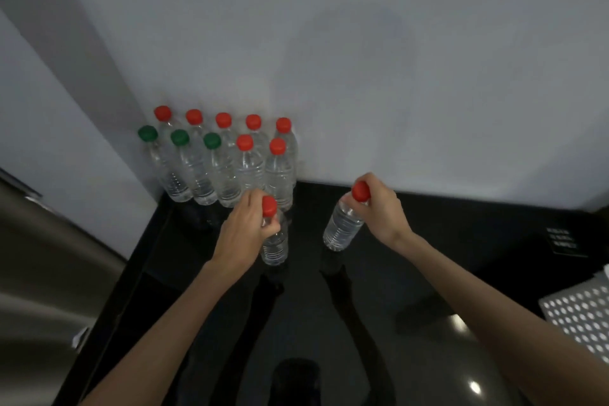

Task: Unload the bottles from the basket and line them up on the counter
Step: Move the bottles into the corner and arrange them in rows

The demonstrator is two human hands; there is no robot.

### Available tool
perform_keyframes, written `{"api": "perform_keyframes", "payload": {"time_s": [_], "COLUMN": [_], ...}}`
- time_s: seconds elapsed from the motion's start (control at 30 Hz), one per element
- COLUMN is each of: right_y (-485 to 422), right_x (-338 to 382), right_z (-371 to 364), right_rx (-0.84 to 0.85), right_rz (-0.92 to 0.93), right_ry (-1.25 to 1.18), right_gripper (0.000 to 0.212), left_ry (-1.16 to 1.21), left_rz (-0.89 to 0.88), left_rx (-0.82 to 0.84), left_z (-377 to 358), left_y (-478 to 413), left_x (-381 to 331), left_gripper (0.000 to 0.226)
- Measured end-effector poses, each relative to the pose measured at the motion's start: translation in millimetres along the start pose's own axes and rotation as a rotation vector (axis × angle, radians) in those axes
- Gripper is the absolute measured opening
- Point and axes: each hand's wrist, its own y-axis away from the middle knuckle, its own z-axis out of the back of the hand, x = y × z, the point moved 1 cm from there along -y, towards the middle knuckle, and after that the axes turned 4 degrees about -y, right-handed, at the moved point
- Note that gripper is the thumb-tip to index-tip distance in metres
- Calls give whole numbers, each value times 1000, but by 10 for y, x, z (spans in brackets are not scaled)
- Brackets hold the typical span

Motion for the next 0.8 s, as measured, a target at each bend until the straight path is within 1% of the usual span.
{"api": "perform_keyframes", "payload": {"time_s": [0.1,0.23,0.47,0.57,0.8], "right_y": [-338,-750,-1302,-1471,-1653], "right_x": [102,169,183,191,141], "right_z": [-180,-375,-577,-647,-681], "right_rx": [6,-14,-73,-102,-86], "right_rz": [34,37,43,67,93], "right_ry": [5,24,60,51,86], "right_gripper": [23,24,25,24,27], "left_ry": [7,28,163,180,171], "left_rz": [-31,-132,-159,-176,-163], "left_rx": [21,156,84,85,34], "left_z": [34,38,-21,-61,-150], "left_y": [-115,-205,-153,-127,-101], "left_x": [124,174,341,347,380], "left_gripper": [23,24,29,31,32]}}
